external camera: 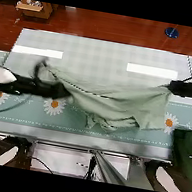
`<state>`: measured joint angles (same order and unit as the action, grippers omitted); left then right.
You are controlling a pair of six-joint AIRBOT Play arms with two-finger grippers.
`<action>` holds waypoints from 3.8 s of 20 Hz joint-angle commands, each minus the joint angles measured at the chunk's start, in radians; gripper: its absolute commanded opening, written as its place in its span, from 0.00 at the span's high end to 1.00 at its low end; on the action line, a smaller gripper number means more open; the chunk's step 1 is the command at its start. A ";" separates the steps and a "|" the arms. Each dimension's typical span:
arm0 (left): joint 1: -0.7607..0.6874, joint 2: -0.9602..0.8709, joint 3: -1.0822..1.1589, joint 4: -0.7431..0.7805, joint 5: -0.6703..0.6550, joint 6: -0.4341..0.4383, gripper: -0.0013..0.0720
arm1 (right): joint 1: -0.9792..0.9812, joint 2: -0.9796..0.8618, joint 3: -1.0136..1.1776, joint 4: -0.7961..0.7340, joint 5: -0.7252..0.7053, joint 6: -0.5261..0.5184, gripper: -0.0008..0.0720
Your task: Fold the shirts.
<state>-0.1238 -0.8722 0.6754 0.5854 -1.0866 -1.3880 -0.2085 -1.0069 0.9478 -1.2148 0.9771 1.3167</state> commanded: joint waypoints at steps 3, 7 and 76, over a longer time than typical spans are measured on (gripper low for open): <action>0.259 0.307 0.421 -0.009 -0.026 -0.031 0.95 | 0.000 0.328 0.067 0.002 0.011 0.024 0.95; 0.463 0.385 0.643 -0.009 -0.033 -0.029 0.95 | -0.001 0.475 0.301 -0.005 0.010 0.061 0.95; 0.719 -0.401 0.164 0.410 -0.402 0.140 0.23 | -0.193 -0.554 0.475 -0.090 0.480 0.024 0.40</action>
<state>0.5606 -1.3586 0.9859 0.9138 -1.4605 -1.2648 -0.3351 -1.6245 1.5688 -1.3632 1.4502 1.3922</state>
